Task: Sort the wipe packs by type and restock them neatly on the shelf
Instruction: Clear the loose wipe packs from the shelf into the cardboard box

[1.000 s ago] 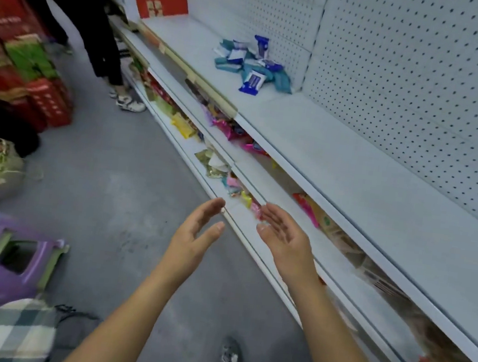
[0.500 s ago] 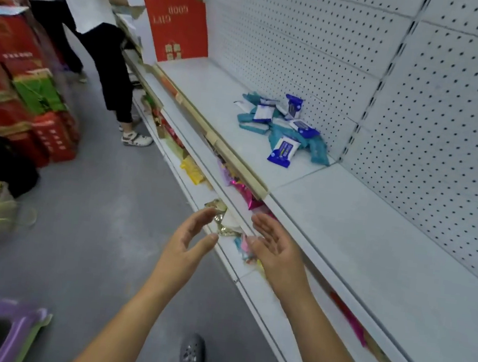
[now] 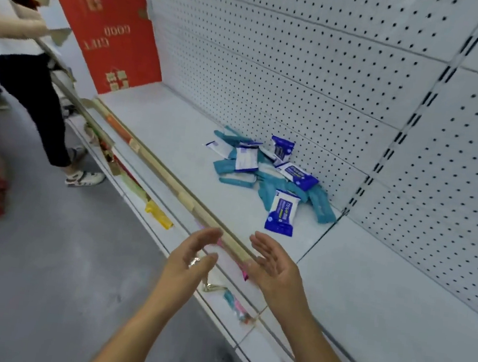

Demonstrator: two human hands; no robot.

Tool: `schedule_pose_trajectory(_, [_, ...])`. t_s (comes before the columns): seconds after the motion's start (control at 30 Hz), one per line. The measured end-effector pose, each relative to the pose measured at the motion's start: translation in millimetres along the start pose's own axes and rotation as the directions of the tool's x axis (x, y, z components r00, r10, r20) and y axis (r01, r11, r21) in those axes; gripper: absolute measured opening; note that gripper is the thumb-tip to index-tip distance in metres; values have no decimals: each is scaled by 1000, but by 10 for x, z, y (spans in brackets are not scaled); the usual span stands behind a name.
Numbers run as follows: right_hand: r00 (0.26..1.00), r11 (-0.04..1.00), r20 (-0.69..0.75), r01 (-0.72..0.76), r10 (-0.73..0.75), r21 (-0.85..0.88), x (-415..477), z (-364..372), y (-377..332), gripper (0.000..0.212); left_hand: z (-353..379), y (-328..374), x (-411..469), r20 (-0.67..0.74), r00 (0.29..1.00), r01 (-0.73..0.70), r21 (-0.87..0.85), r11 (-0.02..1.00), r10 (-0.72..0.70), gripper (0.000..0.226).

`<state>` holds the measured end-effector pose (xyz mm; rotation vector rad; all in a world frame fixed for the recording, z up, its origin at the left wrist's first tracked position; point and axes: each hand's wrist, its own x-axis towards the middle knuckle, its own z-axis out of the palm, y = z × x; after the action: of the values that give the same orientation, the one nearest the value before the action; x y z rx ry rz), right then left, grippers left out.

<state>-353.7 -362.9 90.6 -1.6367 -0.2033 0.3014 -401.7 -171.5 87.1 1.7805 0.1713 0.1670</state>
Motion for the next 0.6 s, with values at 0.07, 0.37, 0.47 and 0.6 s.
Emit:
schedule_pose_trajectory(0.07, [1000, 1000, -32, -2, 2, -5, 371, 8, 59, 47, -29, -72, 390, 18, 1000, 11, 27, 1000, -11, 40])
schedule_pose_trajectory(0.37, [977, 997, -203, -54, 63, 52, 1763, -52, 95, 49, -141, -156, 2007, 113, 989, 78, 117, 990, -91, 37])
schedule_pose_trajectory(0.47, [957, 994, -271, -101, 108, 41, 2041, -145, 105, 46, -149, -228, 2445, 120, 988, 77, 137, 988, -94, 37])
schedule_pose_trajectory(0.6, [907, 986, -389, -163, 162, 30, 2278, -182, 183, 41, -167, -396, 3019, 222, 970, 56, 184, 981, -97, 35])
